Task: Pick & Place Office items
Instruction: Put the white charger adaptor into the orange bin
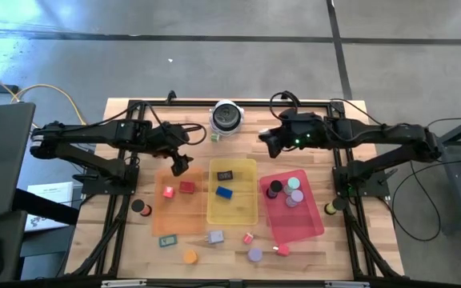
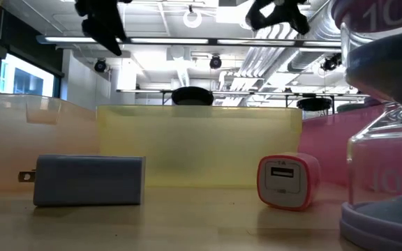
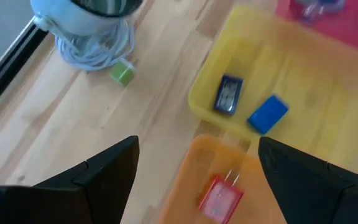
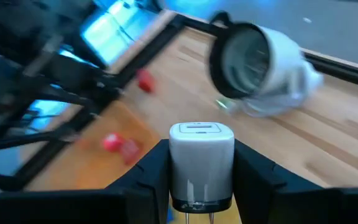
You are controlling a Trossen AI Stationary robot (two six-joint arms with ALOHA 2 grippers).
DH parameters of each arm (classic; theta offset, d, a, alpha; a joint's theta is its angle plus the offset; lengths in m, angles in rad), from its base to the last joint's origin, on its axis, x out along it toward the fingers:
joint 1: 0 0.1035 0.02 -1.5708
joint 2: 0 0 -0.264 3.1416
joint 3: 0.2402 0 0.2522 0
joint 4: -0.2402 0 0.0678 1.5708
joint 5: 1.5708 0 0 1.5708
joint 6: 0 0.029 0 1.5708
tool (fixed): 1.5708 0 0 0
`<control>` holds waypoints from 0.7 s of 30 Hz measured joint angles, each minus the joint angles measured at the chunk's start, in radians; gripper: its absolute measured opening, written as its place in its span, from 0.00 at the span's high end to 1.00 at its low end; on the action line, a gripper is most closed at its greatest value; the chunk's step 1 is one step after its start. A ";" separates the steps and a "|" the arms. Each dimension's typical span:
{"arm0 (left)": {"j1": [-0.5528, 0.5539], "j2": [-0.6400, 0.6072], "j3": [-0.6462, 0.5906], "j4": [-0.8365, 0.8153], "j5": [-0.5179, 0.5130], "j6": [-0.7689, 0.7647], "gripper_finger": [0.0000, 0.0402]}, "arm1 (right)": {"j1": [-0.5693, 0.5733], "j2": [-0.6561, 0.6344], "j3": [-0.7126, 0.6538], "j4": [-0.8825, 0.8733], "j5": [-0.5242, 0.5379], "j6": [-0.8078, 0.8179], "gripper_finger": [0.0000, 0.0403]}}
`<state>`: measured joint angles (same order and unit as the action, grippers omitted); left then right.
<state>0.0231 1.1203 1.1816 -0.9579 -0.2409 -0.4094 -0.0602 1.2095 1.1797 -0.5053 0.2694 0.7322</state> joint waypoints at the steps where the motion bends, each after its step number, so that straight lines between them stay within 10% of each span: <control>1: 0.000 0.006 0.000 0.025 0.000 -0.014 0.20 | 0.003 0.000 0.000 0.027 -0.012 -0.003 0.71; 21: -0.033 0.055 0.000 0.695 0.048 0.390 0.20 | 0.047 0.010 0.000 0.240 -0.200 -0.030 0.71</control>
<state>-0.0097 1.1755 1.1816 -0.2630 -0.1925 -0.0192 -0.0128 1.2194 1.1797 -0.2653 0.0695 0.7025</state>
